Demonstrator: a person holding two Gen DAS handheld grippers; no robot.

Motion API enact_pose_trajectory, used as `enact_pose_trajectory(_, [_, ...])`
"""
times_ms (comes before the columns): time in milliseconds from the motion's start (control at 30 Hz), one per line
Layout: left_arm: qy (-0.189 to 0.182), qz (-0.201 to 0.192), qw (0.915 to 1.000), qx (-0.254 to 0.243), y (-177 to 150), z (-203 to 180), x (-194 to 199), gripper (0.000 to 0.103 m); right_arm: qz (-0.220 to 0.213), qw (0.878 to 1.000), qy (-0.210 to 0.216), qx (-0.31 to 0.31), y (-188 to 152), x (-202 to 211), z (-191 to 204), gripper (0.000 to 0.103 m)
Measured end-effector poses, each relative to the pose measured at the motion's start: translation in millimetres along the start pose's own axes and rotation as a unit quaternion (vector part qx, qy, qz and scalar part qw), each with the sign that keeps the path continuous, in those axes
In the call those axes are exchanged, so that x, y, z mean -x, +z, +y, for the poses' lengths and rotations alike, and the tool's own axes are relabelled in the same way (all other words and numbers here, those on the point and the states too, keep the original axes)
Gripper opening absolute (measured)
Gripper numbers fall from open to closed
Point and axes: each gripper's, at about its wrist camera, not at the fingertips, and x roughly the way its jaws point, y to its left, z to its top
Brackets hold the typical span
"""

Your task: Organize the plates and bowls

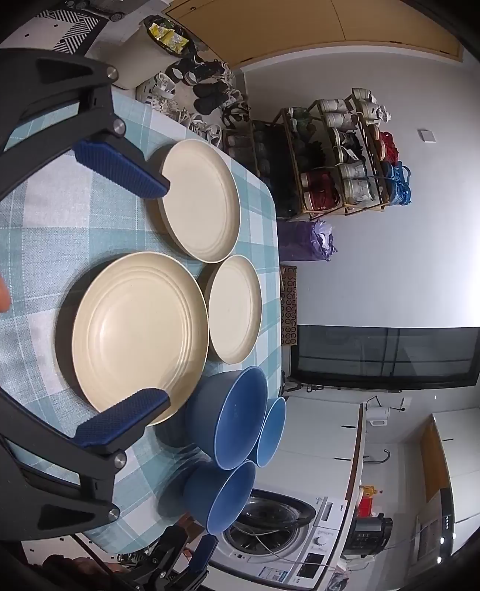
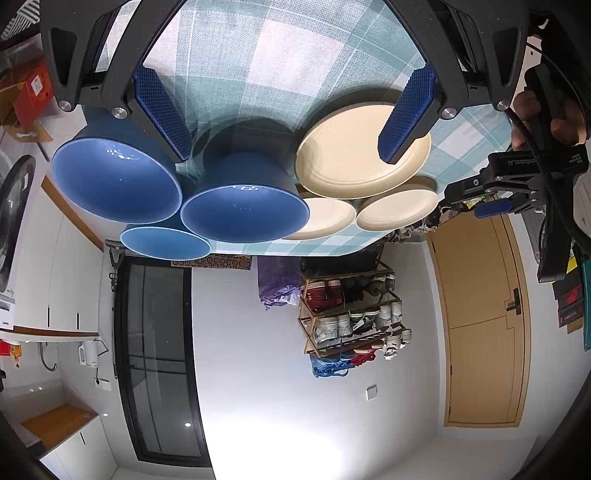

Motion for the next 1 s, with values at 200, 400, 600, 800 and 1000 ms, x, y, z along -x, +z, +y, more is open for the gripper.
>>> enact_pose_trajectory(200, [0.003, -0.002, 1.0000, -0.004, 0.4, 0.9, -1.0, 0.103, 0.001, 1.000, 0.000, -0.002, 0.0, -0.1, -0.1, 0.103])
enact_pose_trajectory(400, [0.002, -0.005, 1.0000, -0.002, -2.1, -1.0, 5.5, 0.103, 0.002, 1.000, 0.000, -0.001, -0.2, -0.4, 0.0, 0.103])
enact_pose_trajectory(600, [0.002, -0.004, 1.0000, -0.005, 0.6, -1.3, 2.5, 0.103, 0.003, 1.000, 0.000, -0.001, -0.5, -0.6, 0.1, 0.103])
enact_pose_trajectory(800, [0.003, -0.004, 1.0000, -0.005, 0.5, -1.0, 2.3, 0.103, 0.004, 1.000, 0.001, -0.001, -0.6, -0.7, 0.2, 0.103])
enact_pose_trajectory(1000, [0.004, -0.004, 1.0000, -0.005, -0.1, 1.9, 0.7, 0.103, 0.004, 1.000, 0.001, -0.001, -0.5, -0.6, 0.2, 0.103])
